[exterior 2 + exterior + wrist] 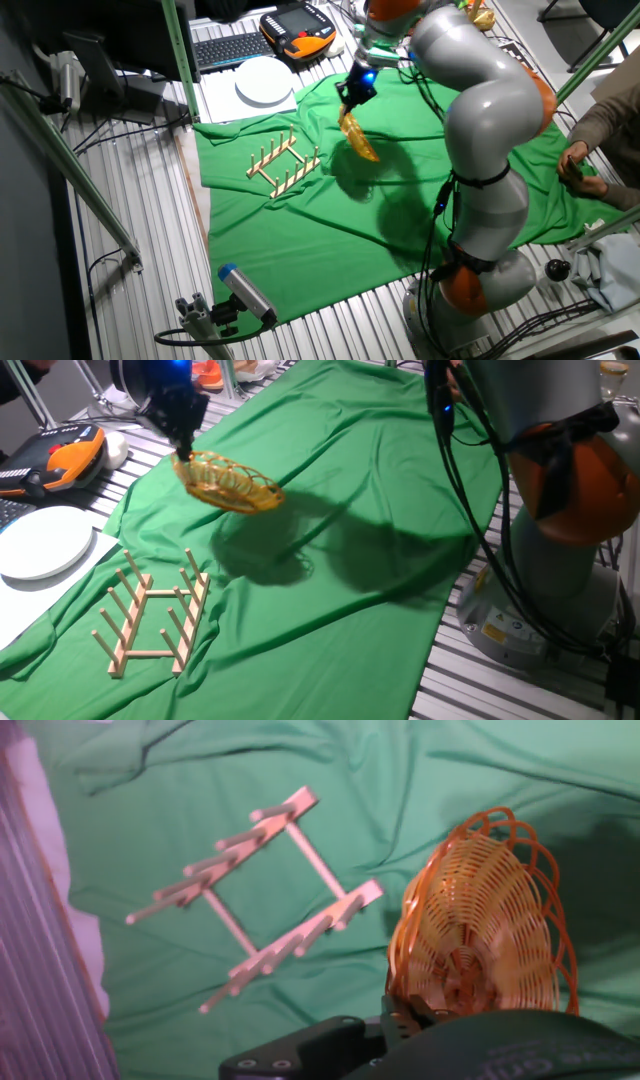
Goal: Put the dish on the dish rack
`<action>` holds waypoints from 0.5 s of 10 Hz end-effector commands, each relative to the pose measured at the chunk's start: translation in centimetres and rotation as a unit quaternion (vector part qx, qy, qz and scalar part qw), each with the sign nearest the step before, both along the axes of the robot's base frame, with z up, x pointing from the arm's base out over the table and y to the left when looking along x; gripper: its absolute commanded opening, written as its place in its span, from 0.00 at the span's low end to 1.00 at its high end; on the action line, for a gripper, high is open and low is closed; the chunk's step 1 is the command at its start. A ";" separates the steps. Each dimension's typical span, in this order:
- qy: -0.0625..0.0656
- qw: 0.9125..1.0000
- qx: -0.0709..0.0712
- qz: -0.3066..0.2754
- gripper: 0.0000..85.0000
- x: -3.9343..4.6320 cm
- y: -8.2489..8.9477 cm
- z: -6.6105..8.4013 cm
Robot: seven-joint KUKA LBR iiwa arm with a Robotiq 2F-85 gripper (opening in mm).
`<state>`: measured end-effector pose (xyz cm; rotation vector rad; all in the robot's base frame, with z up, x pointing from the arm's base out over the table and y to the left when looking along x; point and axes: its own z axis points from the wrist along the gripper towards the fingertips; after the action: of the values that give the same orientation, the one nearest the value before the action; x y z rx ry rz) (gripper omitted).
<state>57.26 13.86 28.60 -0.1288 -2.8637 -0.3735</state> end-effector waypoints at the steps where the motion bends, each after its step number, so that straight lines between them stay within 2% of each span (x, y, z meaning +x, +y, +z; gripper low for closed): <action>1: -0.001 0.999 -0.032 0.030 0.00 0.00 0.8 0.0; 2: -0.006 0.997 -0.061 0.052 0.00 0.00 0.8 0.0; 3: -0.007 0.996 -0.060 0.064 0.00 0.00 0.8 0.0; 4: -0.005 0.994 -0.071 0.079 0.00 0.00 0.8 0.0; 5: -0.011 0.991 -0.087 0.101 0.00 0.00 0.8 0.0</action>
<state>57.26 14.63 28.67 0.1255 -2.8931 -0.1030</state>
